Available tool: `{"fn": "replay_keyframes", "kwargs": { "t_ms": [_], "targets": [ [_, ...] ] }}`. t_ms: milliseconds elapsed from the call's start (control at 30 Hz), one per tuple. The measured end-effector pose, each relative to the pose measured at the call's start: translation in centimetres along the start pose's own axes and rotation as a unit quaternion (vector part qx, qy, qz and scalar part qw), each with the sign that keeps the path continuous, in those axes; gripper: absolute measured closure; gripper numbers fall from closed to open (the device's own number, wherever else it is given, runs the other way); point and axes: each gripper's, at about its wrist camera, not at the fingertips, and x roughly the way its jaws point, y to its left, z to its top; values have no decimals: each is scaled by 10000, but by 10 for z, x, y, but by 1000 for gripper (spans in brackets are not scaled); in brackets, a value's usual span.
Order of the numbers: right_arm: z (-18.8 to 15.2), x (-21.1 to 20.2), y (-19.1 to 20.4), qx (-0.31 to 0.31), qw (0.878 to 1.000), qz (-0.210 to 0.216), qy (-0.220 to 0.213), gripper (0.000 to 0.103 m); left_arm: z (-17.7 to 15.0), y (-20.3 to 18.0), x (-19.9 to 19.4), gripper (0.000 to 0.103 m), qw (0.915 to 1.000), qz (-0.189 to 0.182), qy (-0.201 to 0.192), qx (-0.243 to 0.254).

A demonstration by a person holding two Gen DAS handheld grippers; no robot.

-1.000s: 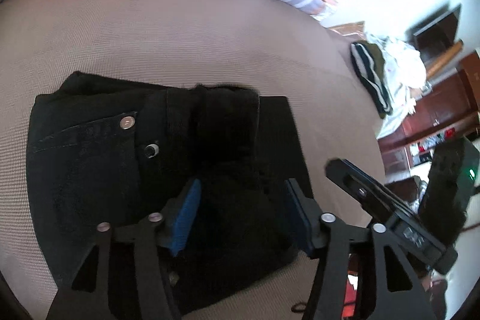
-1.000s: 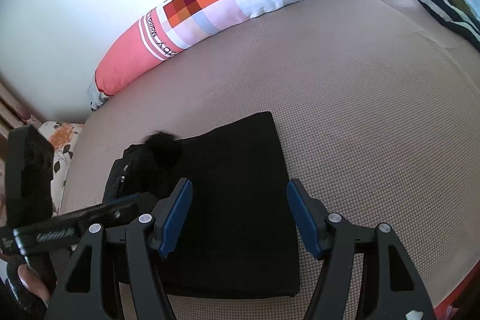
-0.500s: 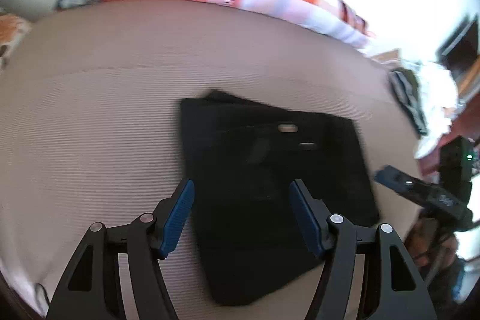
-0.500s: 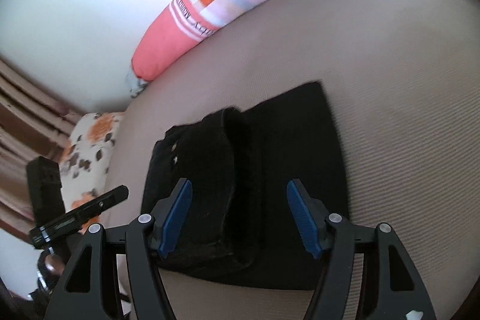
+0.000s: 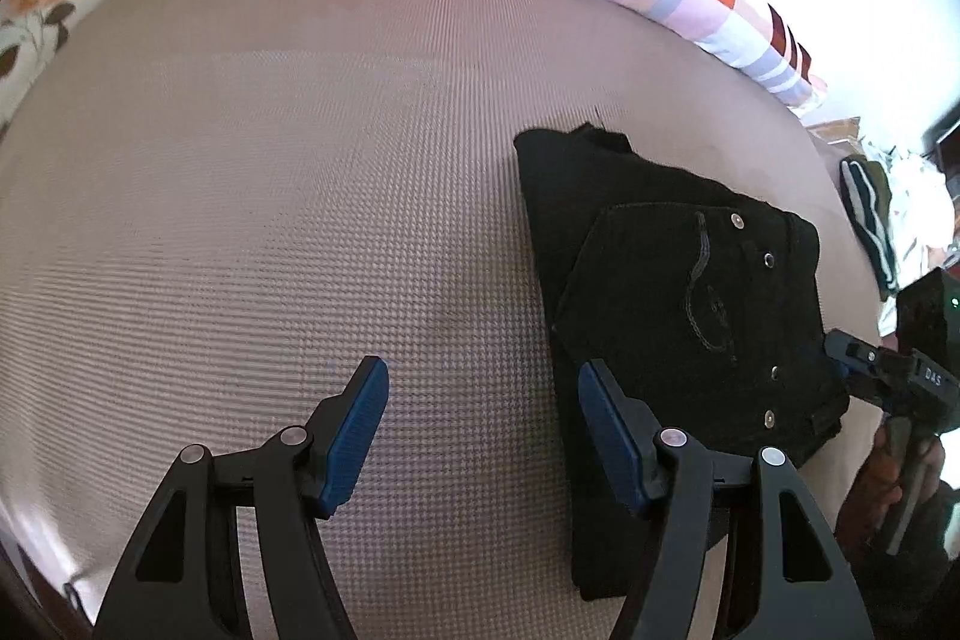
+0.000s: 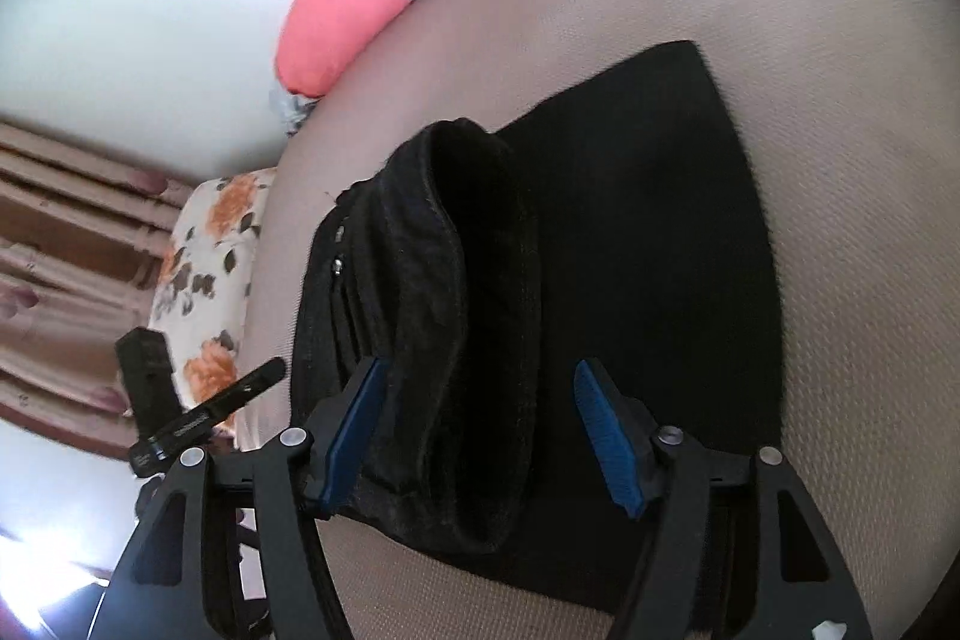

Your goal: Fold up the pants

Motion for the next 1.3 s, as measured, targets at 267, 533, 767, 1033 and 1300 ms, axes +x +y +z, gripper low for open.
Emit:
{"fn": "replay_keyframes", "kwargs": {
  "t_ms": [267, 533, 767, 1033, 1300],
  "targets": [
    [27, 27, -11, 190, 9980, 605, 47, 69, 4, 13, 6, 36, 9991, -348, -15, -235],
    [31, 33, 5, 126, 9988, 477, -28, 86, 5, 18, 6, 37, 9983, -463, -53, -361],
    [27, -1, 52, -429, 9984, -112, -359, 93, 8, 16, 0, 36, 9988, -307, -261, -269],
    [34, -52, 38, -288, 9938, -469, -969, 94, 20, -10, -11, 36, 9988, -217, -428, -112],
    [21, -39, -31, 200, 9888, -1190, -873, 93, 28, -54, 3, 36, 9983, -268, -402, 313]
  ]
}}
